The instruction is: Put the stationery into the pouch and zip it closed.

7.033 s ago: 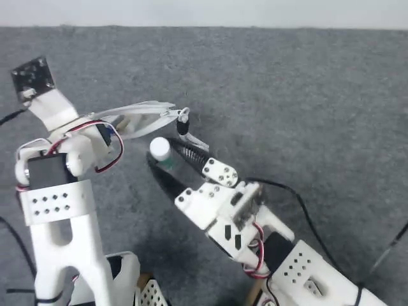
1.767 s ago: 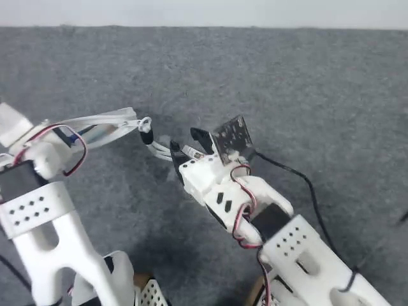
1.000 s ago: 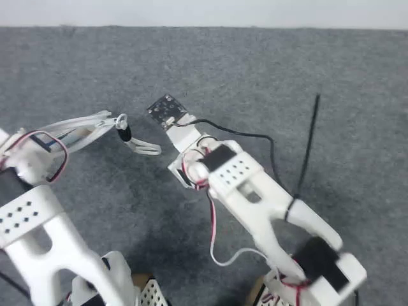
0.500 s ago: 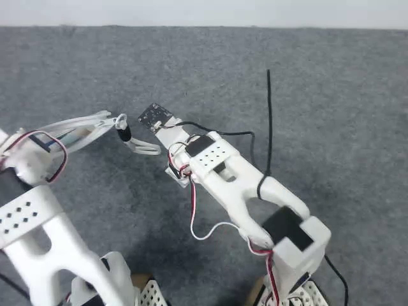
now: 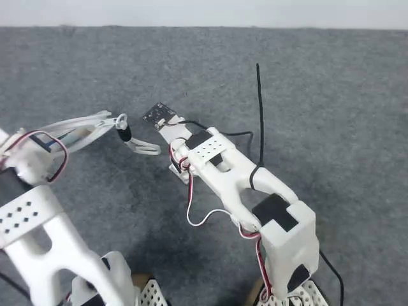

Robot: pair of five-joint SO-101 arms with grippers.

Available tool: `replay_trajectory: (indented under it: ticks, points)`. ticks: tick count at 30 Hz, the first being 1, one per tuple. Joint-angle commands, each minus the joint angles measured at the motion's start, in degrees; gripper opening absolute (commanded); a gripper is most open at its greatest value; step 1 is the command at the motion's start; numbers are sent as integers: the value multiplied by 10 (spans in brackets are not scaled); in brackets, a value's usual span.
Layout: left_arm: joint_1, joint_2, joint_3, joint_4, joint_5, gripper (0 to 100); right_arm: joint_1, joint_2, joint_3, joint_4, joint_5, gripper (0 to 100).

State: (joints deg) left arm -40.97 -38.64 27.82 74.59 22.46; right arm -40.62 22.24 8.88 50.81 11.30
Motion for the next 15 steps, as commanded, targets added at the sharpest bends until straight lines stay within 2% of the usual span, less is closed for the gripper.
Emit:
replay_trajectory:
  ticks: [1, 9, 15]
  points:
    - [-2, -17, -25, -17, 10, 10, 11, -14, -35, -2, 7, 62]
    - [-2, -17, -24, -18, 10, 10, -9, -47, -34, 26, 3, 38]
    - [-2, -17, -24, -18, 10, 10, -16, -111, -30, 90, 2, 236]
